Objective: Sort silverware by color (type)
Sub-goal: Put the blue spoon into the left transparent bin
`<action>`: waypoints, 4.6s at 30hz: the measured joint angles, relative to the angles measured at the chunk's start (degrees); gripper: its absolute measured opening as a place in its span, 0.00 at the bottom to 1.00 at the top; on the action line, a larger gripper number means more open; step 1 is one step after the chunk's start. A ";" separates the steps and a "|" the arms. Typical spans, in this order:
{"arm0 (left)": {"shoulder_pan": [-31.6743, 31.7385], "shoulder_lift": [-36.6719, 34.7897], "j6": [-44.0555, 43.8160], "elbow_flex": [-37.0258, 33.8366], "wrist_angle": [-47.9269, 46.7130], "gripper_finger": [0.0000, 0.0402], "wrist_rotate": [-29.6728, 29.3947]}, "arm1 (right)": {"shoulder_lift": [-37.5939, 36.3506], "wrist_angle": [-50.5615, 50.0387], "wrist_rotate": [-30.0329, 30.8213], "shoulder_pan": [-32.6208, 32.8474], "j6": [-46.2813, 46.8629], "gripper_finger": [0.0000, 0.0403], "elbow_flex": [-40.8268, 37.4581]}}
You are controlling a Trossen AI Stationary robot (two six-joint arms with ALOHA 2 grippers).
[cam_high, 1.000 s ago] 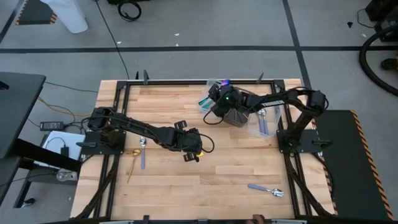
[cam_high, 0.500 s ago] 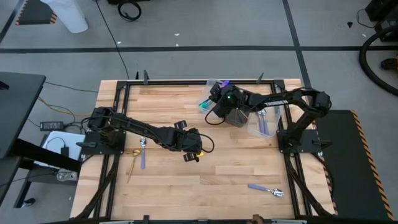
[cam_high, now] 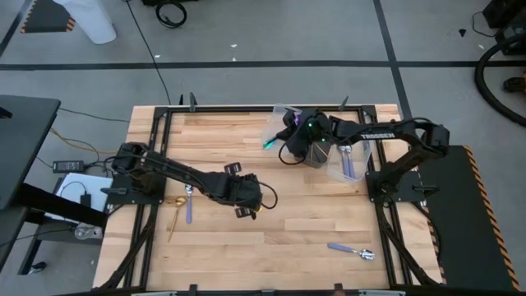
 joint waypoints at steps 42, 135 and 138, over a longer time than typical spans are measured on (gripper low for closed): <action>-1.30 -1.65 -1.29 0.03 1.34 0.18 -3.13 | 0.24 -4.93 -3.37 -5.38 2.02 0.33 -0.02; -2.00 -1.58 -0.25 0.03 2.71 0.18 -3.00 | -16.46 -13.40 11.46 -9.58 50.22 0.12 -0.04; -2.31 -1.60 0.80 0.07 1.20 0.18 -3.00 | -15.60 -9.13 4.95 -7.93 40.54 0.12 -0.03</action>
